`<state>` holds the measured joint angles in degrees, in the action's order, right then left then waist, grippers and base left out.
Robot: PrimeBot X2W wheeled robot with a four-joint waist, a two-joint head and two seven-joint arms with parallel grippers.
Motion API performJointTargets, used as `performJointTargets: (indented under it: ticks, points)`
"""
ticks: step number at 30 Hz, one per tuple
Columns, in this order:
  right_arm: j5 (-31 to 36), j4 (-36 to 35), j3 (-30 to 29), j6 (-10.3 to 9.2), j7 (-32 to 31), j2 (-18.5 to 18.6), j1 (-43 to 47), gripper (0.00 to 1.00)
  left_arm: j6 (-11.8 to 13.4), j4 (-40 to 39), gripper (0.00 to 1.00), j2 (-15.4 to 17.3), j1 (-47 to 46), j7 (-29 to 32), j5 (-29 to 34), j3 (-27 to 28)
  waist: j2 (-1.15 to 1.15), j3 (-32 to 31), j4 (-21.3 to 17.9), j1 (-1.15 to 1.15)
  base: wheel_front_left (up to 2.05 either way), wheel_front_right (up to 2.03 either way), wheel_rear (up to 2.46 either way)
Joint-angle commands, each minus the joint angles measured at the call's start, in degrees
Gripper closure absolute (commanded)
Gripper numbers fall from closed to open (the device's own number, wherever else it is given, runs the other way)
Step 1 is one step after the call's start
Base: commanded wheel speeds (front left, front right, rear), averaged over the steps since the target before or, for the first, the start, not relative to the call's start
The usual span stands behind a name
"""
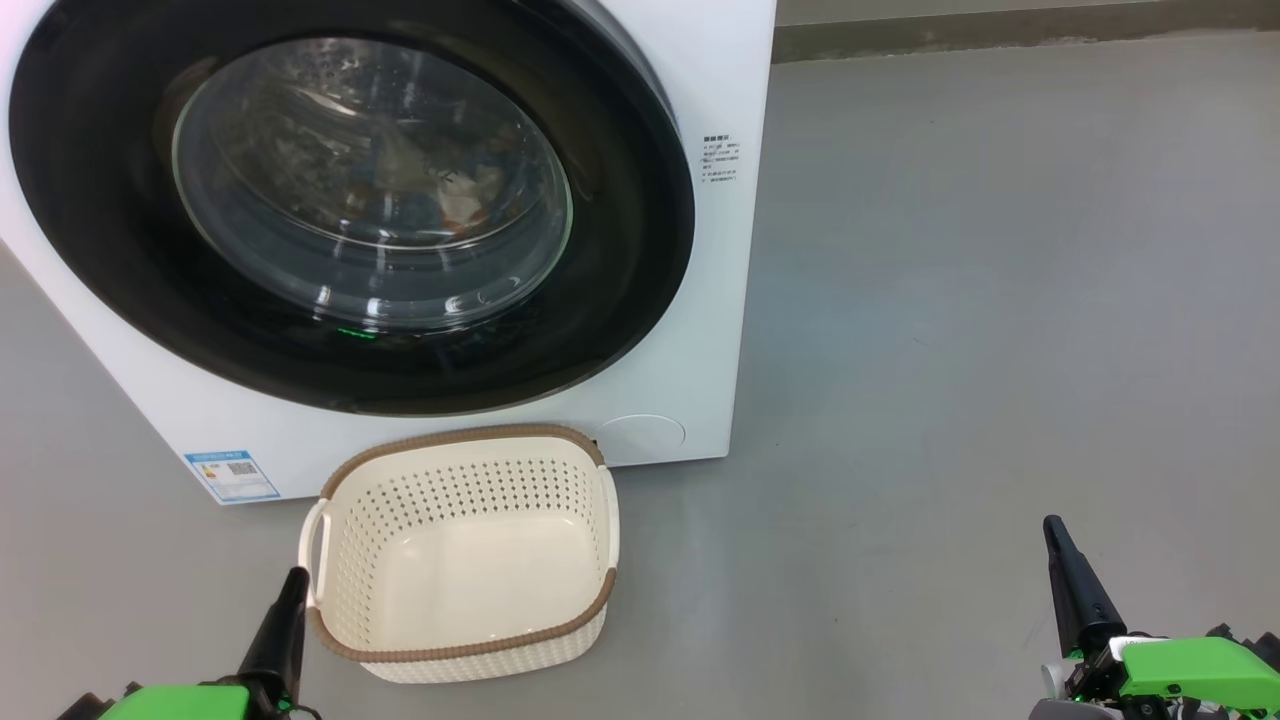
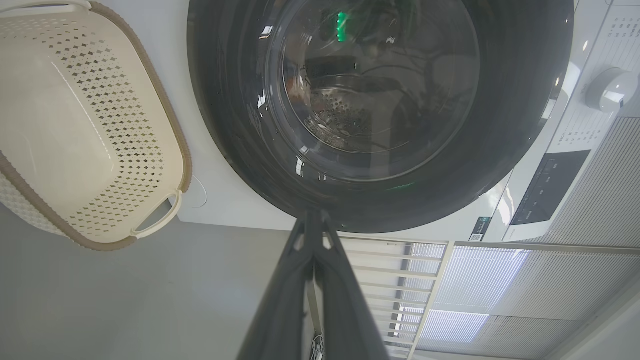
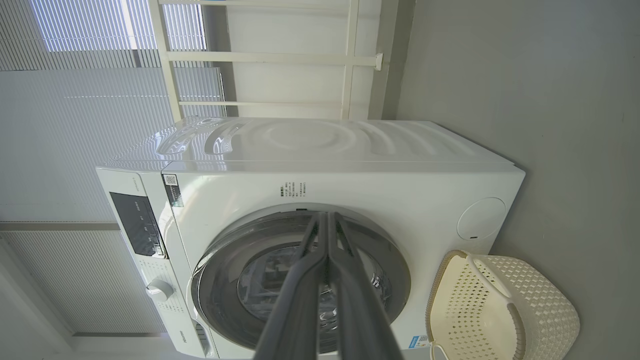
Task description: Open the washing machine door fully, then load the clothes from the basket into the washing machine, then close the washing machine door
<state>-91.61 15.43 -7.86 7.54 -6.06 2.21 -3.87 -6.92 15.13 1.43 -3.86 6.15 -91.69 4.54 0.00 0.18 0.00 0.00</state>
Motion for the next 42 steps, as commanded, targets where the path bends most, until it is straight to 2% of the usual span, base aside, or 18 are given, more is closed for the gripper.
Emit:
performJointTargets:
  ticks: [1, 42]
  points:
    - [-0.56, -1.41, 1.34, -0.05, -0.43, 0.66, -2.31, 1.0, -0.57, -1.08, 1.0, 1.44, -2.33, 0.33, -0.49, 1.96, 0.0, 0.0, 0.0, 0.0, 0.0, 0.0, 0.0]
    - [-0.56, -1.41, 1.35, -0.05, -0.42, 0.66, -2.31, 1.0, -0.57, -1.09, 1.0, 1.44, -2.33, 0.33, -0.5, 1.96, 0.0, 0.0, 0.0, 0.0, 0.0, 0.0, 0.0]
